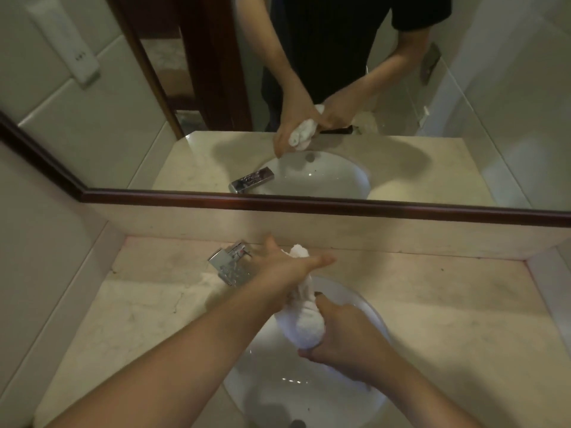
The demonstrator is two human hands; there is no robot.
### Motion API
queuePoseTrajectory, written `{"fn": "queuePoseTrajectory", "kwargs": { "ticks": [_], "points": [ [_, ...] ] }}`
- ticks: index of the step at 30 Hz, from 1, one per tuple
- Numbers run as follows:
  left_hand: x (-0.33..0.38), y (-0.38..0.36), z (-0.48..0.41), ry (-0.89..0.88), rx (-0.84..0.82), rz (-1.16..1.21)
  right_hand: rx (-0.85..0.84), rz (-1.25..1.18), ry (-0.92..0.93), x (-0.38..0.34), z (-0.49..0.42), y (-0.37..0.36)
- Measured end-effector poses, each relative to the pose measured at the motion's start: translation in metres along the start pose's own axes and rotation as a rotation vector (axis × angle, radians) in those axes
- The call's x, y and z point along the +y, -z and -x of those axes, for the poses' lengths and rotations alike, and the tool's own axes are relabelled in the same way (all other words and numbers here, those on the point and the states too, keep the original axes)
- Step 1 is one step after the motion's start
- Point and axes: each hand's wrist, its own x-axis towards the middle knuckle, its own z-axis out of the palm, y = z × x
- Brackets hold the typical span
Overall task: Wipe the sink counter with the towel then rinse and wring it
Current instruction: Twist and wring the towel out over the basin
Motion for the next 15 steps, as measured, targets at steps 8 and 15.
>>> {"fn": "queuePoseTrajectory", "kwargs": {
  "ticks": [8,15],
  "points": [
    [-0.019,-0.001,0.002,-0.009,0.018,0.371,0.176,0.015,-0.111,0.003,0.009,-0.020],
    [-0.028,-0.005,0.004,-0.094,0.028,0.474,-0.173,-0.761,-0.191,0.005,0.014,-0.015]
  ]
}}
